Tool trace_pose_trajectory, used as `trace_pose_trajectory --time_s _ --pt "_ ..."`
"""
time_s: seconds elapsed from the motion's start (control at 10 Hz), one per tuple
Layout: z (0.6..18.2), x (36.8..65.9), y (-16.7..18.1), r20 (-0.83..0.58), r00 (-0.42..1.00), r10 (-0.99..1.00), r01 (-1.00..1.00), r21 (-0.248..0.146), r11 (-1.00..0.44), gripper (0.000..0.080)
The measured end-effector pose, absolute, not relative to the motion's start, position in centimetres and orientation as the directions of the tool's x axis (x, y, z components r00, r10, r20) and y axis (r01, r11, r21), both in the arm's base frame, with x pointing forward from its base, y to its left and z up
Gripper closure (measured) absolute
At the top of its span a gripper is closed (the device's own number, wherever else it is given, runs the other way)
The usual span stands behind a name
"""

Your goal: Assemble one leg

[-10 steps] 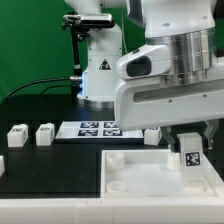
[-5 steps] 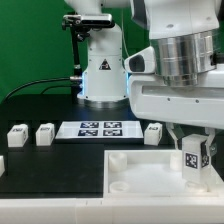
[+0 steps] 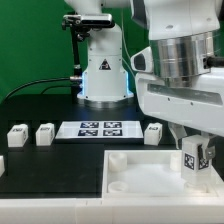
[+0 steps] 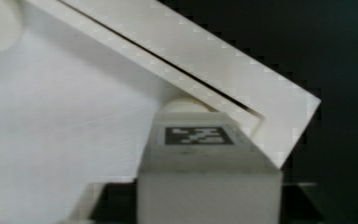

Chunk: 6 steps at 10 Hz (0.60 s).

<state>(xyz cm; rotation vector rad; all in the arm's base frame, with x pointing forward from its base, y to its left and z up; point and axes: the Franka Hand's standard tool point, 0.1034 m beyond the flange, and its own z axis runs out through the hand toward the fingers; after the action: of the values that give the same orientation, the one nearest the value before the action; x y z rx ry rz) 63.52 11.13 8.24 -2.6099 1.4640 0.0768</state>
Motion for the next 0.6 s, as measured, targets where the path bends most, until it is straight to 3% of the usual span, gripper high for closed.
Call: trace_pose_trajectory --time_s 0.1,0.2,0.3,0.6 --pt "8.25 63.5 11.27 -0.116 0.526 -0.842 -0.85 -0.104 -0.516 0.0424" --pt "8.23 63.44 11.43 -0.102 0.61 -0.786 -0.792 -0.111 -0.6 0.0243" --pt "8.18 63.39 11.44 -0.085 0.723 -0.685 -0.69 -0.122 -0.713 0.0179" --pt "7.6 63.22 11.46 -0.032 0.945 -0.326 -0.328 -0.137 -0.935 0.0151"
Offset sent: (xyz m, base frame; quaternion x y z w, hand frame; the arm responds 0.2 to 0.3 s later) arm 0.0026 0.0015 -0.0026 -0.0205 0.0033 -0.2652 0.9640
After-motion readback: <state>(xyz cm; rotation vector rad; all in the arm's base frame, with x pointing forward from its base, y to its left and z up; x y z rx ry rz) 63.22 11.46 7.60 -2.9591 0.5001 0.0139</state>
